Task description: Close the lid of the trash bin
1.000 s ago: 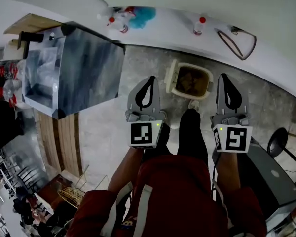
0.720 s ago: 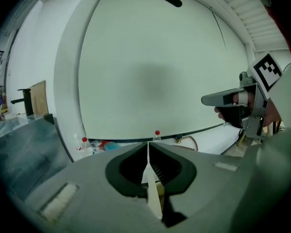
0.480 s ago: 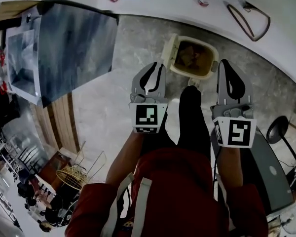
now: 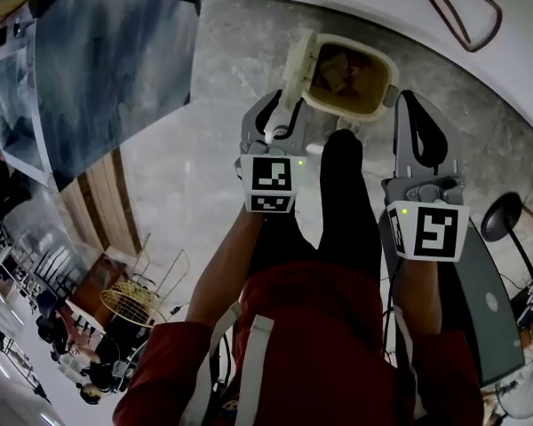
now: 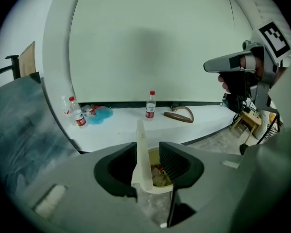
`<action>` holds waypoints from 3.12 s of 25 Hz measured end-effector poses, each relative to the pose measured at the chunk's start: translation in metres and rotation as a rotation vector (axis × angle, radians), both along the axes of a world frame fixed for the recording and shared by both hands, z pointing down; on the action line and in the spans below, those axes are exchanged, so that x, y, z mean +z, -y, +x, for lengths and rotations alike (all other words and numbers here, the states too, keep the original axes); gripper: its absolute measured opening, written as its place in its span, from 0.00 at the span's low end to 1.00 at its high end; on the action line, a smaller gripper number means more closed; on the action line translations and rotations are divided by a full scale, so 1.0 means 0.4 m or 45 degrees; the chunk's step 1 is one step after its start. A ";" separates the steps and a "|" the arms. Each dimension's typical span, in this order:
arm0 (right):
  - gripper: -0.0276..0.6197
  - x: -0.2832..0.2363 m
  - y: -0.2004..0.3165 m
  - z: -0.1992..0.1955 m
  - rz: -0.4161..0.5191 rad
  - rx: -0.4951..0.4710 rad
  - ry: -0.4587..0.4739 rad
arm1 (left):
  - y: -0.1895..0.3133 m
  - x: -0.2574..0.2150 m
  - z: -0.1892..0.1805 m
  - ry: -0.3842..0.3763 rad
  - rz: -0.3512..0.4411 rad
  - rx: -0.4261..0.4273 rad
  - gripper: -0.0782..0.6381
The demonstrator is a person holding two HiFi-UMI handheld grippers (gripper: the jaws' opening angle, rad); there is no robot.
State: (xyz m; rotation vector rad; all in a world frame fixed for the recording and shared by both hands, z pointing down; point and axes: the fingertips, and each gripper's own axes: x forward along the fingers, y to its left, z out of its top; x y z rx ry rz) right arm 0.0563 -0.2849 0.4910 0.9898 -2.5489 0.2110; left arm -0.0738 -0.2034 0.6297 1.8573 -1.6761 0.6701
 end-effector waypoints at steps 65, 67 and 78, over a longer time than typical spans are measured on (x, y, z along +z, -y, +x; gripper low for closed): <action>0.04 0.395 0.036 0.409 -0.315 0.375 -0.124 | 0.050 0.535 0.596 -0.162 -0.460 0.559 0.32; 0.04 0.413 0.027 0.421 -0.318 0.358 -0.145 | 0.050 0.554 0.599 -0.169 -0.480 0.549 0.32; 0.04 0.438 0.029 0.420 -0.359 0.374 -0.126 | 0.058 0.595 0.598 -0.128 -0.510 0.481 0.29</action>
